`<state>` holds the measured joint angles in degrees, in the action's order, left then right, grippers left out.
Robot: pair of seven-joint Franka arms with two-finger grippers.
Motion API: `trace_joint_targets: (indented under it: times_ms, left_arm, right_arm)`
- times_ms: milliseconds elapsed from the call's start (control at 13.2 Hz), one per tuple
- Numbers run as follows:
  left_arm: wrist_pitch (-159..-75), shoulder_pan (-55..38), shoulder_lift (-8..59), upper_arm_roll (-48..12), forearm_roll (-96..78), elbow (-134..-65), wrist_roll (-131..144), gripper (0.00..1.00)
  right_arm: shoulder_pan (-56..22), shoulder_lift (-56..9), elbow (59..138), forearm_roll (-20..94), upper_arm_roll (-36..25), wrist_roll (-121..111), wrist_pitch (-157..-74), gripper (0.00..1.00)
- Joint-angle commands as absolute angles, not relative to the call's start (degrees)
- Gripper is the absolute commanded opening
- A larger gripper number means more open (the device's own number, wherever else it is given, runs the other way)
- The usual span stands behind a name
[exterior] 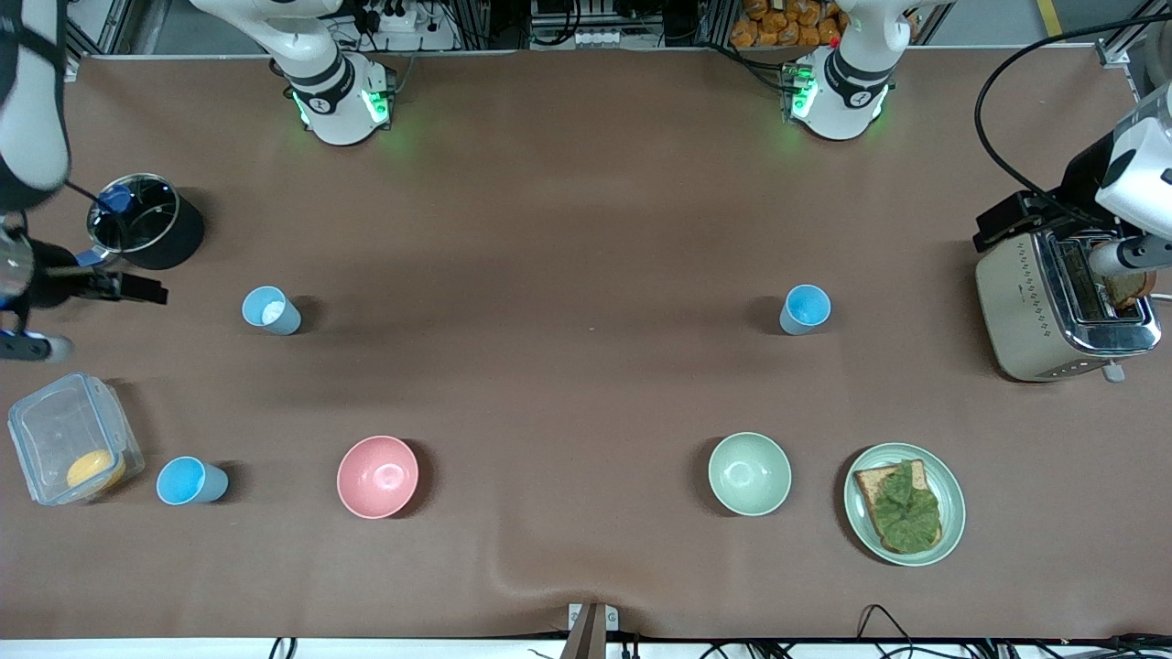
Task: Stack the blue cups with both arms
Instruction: 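Reach the right gripper down to the blue cup beside the saucepan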
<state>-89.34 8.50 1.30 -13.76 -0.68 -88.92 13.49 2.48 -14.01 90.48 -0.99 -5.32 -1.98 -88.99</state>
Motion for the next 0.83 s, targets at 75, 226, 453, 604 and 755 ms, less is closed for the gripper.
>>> trace_joint_targets:
  times_ms: [75, 226, 453, 604, 755]
  left_arm:
    - [-90.62, 6.43, 1.41, -14.76, 0.61, -88.5, 13.62, 1.0]
    - [-90.53, 5.71, 1.41, -15.03, 1.84, -88.86, 13.71, 1.0]
    - [-90.62, 6.5, 1.75, -15.03, 1.58, -88.42, 13.62, 1.0]
    - [-90.7, 5.98, 2.02, -14.94, 1.76, -88.33, 13.54, 1.0]
    - [-92.98, 6.06, 2.11, -14.85, 2.37, -88.33, 13.54, 1.0]
  right_arm:
    - [4.22, -13.62, 99.91, -1.93, -4.75, -3.6, -96.74, 1.0]
    - [4.66, -13.36, 108.41, -1.93, -4.75, -6.23, -106.73, 1.0]
    - [6.41, -13.79, 115.48, -1.85, -4.66, -11.4, -115.39, 1.0]
    - [7.38, -15.2, 117.15, -1.67, -4.66, -15.54, -117.59, 1.0]
    - [7.56, -16.43, 117.95, -1.67, -4.66, -15.56, -117.86, 1.0]
